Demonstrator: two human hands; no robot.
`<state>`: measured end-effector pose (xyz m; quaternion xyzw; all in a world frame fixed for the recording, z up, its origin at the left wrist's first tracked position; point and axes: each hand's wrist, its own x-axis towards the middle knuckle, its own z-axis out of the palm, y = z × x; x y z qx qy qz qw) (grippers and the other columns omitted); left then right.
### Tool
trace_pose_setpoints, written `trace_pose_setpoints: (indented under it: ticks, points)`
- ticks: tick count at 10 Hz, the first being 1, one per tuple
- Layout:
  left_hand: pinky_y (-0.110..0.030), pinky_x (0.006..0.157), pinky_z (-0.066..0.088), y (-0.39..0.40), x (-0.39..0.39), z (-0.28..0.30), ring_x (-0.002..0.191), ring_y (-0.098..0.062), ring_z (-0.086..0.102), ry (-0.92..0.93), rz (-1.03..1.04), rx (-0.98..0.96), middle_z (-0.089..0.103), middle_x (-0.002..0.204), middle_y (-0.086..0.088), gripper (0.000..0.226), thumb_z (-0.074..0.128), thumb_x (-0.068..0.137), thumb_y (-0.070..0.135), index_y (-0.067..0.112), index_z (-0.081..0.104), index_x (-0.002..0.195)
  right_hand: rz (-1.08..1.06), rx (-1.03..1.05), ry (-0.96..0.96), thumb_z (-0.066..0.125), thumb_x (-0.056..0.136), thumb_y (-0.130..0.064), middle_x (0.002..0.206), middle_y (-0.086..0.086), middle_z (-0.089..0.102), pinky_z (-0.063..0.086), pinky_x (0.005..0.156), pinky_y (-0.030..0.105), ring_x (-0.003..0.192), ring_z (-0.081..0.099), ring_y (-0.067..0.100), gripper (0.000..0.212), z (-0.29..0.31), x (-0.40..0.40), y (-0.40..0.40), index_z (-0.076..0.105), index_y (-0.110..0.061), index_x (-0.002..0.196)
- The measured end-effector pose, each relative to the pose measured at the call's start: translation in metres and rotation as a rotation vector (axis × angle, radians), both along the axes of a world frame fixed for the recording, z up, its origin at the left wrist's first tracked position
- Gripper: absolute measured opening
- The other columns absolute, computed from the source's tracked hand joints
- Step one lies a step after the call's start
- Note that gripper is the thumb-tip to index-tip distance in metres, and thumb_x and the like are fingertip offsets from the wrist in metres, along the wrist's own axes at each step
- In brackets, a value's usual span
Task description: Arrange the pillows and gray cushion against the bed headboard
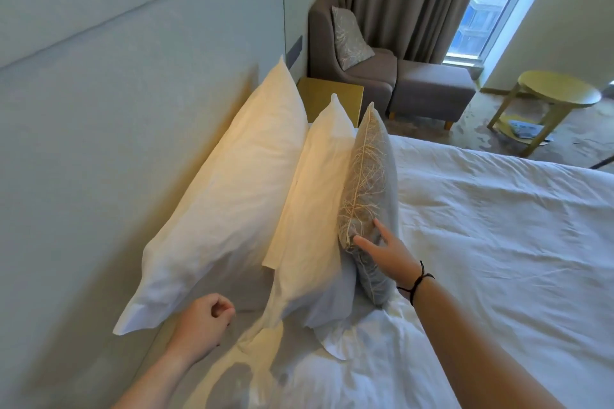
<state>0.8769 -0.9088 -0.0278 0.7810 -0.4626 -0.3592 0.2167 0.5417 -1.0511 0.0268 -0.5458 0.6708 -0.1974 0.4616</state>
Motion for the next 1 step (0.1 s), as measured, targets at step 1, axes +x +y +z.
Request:
trace_pose_setpoints:
  ticks: [1]
  points:
    - [-0.040,0.058,0.056,-0.0055,-0.0078,0.0198,0.062,-0.014,0.063,0.036,-0.040,-0.112,0.067,0.068,0.000,0.019,0.067,0.089,0.021,0.021,0.068,0.070,-0.027,0.094,-0.111,0.064,0.090,-0.045,0.122,-0.008,0.065,0.052,0.097,0.039,0.106,0.065,0.014,0.058,0.0127,-0.0028,0.0416,0.050,-0.022,0.141]
